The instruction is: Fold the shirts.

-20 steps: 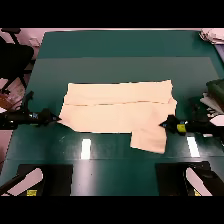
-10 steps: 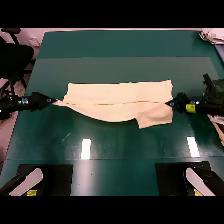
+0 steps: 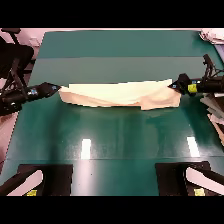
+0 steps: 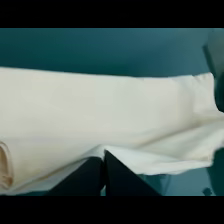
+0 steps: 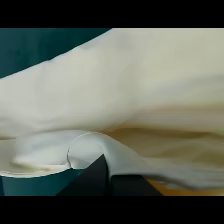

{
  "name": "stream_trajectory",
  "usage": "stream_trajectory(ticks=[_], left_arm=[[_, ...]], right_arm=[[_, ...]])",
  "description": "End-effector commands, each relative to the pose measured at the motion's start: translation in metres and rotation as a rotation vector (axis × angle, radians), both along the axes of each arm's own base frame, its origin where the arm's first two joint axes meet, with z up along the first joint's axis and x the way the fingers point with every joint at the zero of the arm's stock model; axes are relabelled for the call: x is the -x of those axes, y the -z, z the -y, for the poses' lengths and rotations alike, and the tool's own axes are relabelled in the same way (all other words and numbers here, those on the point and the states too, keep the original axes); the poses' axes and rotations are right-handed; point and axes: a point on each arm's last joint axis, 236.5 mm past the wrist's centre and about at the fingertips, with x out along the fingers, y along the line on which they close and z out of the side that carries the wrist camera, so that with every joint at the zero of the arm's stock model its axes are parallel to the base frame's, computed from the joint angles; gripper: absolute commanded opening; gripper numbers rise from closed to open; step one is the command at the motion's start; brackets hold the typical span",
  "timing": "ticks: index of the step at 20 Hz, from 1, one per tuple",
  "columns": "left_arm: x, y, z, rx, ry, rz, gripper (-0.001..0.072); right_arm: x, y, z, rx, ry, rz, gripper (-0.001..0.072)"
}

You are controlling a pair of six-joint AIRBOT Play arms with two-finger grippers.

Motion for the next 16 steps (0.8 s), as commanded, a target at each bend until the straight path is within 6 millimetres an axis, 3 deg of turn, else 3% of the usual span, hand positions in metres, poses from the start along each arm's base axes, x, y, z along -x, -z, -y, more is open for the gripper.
stream_trajectory(ticks=[1, 12, 16], left_arm=[[-0.03, 0.006, -0.013, -0.123, -0.132, 0.071, 0.0024], [-0.04, 0.076, -0.02, -0.182, -0.109, -0.054, 0.0025], [-0.05, 0.077, -0.025, -0.212, -0.116, -0.001, 0.0025]], right_arm=[[-0.022, 0.013, 0.018, -0.003, 0.024, -0.022, 0.0019], [-0.062, 0.064, 0.039, 0.006, 0.025, -0.072, 0.0019], [-0.071, 0.075, 0.042, 0.007, 0.017, -0.081, 0.002]])
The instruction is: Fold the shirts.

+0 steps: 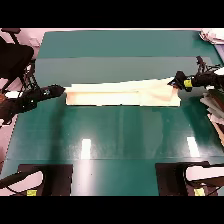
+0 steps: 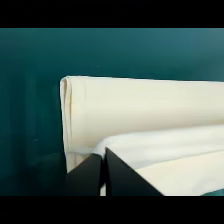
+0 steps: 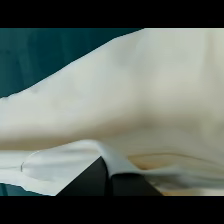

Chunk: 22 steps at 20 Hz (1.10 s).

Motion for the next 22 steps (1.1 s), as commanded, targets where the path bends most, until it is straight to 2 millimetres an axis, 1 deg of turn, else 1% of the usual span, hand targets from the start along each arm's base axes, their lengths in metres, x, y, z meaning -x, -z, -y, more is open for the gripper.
stream_trajectory(ticks=[1, 3, 7, 11, 12, 13, 19, 20, 21, 22], left_arm=[[-0.013, -0.001, -0.008, -0.027, -0.021, 0.057, 0.0026], [-0.018, -0.004, -0.007, -0.019, -0.023, 0.087, 0.0026], [-0.022, -0.005, -0.005, -0.015, -0.015, 0.115, 0.0026], [-0.016, 0.007, 0.011, 0.001, 0.07, 0.097, 0.0028], [-0.015, 0.009, 0.014, 0.004, 0.086, 0.095, 0.0186], [-0.015, 0.011, 0.013, 0.002, 0.081, 0.092, 0.0327], [-0.023, 0.013, -0.004, -0.048, 0.02, 0.1, 0.0327], [-0.023, 0.013, -0.004, -0.048, 0.02, 0.1, 0.0327], [-0.023, 0.013, -0.003, -0.046, 0.021, 0.1, 0.0327], [-0.023, 0.011, -0.001, -0.038, 0.028, 0.103, 0.0327]], right_arm=[[-0.01, 0.01, 0.004, 0.004, -0.007, -0.004, 0.0019], [-0.013, 0.013, 0.004, 0.003, -0.017, -0.007, 0.002], [-0.018, 0.015, 0.007, 0.016, -0.012, 0.007, 0.002], [-0.021, 0.015, 0.009, 0.033, -0.02, 0.028, 0.0019], [-0.022, 0.015, 0.01, 0.035, -0.017, 0.031, 0.0019], [-0.023, 0.015, 0.01, 0.04, -0.015, 0.036, 0.002], [-0.033, 0.013, 0.012, 0.07, 0.002, 0.076, 0.0028], [-0.033, 0.014, 0.011, 0.073, -0.007, 0.078, 0.0125], [-0.032, 0.014, 0.011, 0.071, -0.01, 0.075, 0.036], [-0.03, 0.013, 0.016, 0.067, -0.005, 0.069, 0.0513]])
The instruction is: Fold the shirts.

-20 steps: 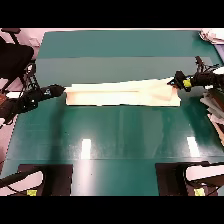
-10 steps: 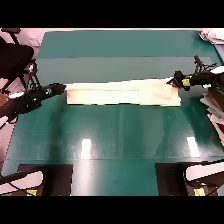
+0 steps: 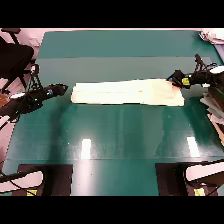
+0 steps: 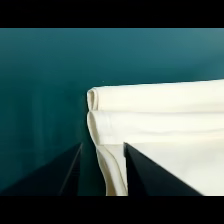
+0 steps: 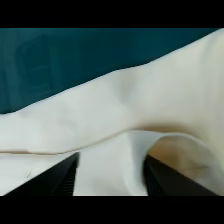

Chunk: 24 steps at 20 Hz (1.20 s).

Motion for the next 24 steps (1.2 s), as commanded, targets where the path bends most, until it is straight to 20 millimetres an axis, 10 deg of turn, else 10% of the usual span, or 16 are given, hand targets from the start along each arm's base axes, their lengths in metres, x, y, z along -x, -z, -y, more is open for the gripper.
stream_trajectory(ticks=[1, 4, 7, 10, 15, 18, 24], left_arm=[[-0.001, -0.008, 0.005, 0.016, 0.021, 0.015, 0.0327], [-0.001, -0.042, 0.03, 0.043, 0.152, 0.04, 0.0322], [0.001, -0.076, 0.044, 0.054, 0.242, -0.003, 0.0024], [0.009, -0.101, 0.076, 0.059, 0.321, -0.067, 0.0023], [0.036, -0.088, 0.171, -0.059, 0.438, -0.142, 0.0021], [0.051, -0.052, 0.219, -0.038, 0.484, -0.24, 0.0021], [0.06, 0.01, 0.298, -0.011, 0.532, -0.373, 0.0021]], right_arm=[[0.004, -0.001, 0.008, -0.004, 0.002, -0.008, 0.0513], [0.013, -0.007, 0.027, -0.008, 0.02, -0.018, 0.0513], [0.017, -0.032, 0.059, 0.011, 0.081, 0.03, 0.0513], [0.03, -0.059, 0.079, 0.037, 0.084, 0.075, 0.053], [0.067, -0.062, 0.084, 0.006, -0.019, 0.028, 0.0531], [0.077, -0.056, 0.081, 0.021, -0.081, 0.01, 0.0659], [0.079, -0.025, 0.069, 0.034, -0.156, -0.058, 0.0669]])
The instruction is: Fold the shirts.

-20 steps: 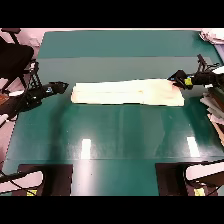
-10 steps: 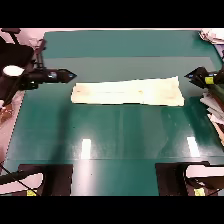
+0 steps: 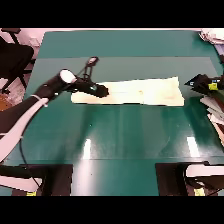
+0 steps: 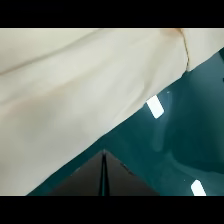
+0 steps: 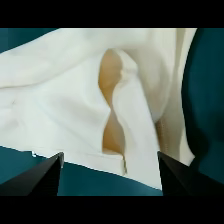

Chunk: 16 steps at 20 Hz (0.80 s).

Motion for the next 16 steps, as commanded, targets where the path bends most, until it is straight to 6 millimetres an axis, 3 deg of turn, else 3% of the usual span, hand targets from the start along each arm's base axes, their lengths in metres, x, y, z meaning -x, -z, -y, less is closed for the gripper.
stream_trajectory(ticks=[1, 5, 9, 16], left_arm=[[0.001, 0.029, 0.043, 0.009, -0.034, -0.076, 0.0021], [0.0, 0.055, 0.067, 0.013, -0.051, -0.146, 0.0021], [-0.022, 0.055, 0.07, 0.048, -0.142, -0.126, 0.0021], [-0.002, 0.075, 0.092, 0.03, -0.108, -0.17, 0.0021]], right_arm=[[0.004, 0.019, -0.007, -0.009, -0.044, -0.048, 0.0669], [0.003, 0.029, -0.009, -0.018, -0.054, -0.065, 0.0669], [0.002, 0.031, -0.005, -0.004, -0.058, -0.052, 0.0669], [0.0, 0.054, -0.005, -0.021, -0.071, -0.084, 0.067]])
